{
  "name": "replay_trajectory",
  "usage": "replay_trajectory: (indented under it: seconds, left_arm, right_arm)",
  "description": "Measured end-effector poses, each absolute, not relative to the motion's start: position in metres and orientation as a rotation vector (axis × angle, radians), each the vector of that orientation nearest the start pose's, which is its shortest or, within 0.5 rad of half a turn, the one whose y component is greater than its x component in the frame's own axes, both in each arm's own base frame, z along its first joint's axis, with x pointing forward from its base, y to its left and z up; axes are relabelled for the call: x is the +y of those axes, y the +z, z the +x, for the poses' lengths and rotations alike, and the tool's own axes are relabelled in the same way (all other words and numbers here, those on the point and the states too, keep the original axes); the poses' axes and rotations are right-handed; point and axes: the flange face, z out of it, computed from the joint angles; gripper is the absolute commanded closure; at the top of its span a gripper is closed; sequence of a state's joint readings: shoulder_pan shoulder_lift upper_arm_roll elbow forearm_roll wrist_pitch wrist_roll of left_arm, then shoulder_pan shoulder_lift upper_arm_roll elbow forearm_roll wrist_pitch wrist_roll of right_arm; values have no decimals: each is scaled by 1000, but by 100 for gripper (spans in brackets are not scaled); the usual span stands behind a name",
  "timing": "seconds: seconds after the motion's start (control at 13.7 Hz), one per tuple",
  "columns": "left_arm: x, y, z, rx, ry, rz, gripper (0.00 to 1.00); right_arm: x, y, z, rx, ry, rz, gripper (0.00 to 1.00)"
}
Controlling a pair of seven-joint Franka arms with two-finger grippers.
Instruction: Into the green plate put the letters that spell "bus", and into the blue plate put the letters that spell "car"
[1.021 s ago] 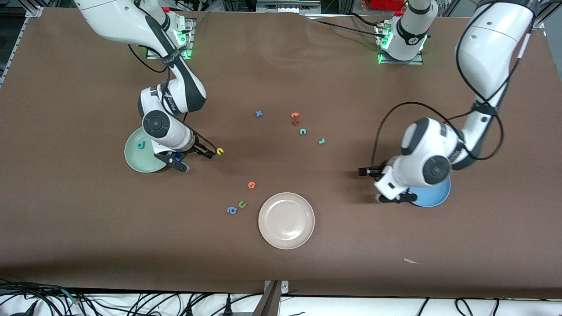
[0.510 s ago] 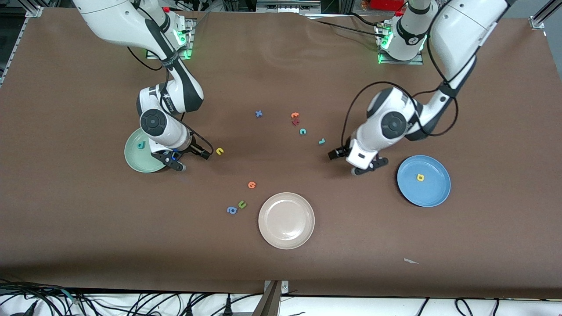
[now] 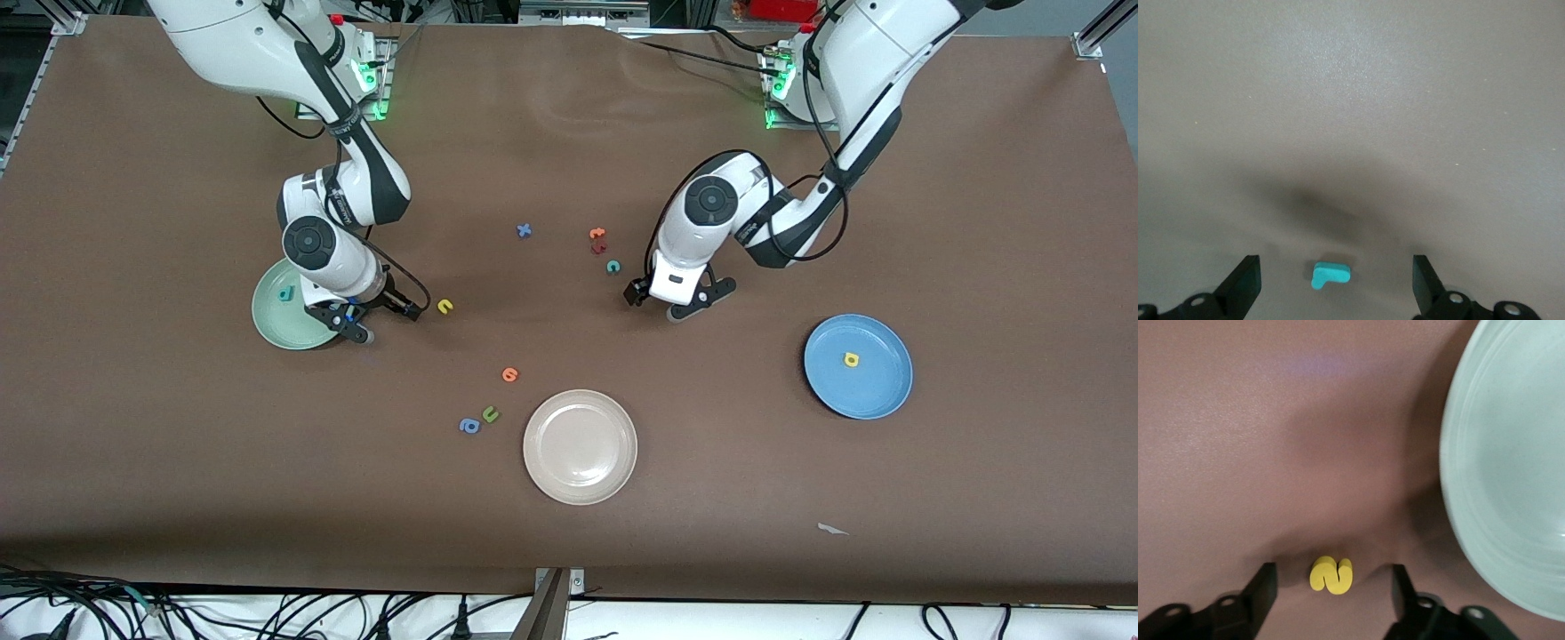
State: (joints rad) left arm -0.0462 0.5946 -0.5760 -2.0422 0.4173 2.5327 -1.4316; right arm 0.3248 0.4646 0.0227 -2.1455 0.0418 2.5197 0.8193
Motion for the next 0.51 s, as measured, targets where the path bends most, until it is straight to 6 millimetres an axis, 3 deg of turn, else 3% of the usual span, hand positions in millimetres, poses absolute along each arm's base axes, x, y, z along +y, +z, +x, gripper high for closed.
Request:
replay_trajectory:
  seconds: [0.15, 0.36, 0.51]
  left_arm:
    - [-350, 179, 478, -872, 77, -3075, 14]
    - [-354, 172, 473, -883, 93, -3072, 32]
    - [-358, 172, 470, -882, 94, -3072, 44]
  right_arm:
    - [190, 174, 525, 795, 150, -3060, 54]
    - [190, 176, 526, 793, 140, -3056, 81]
    - [191, 177, 526, 792, 136, -3055, 84]
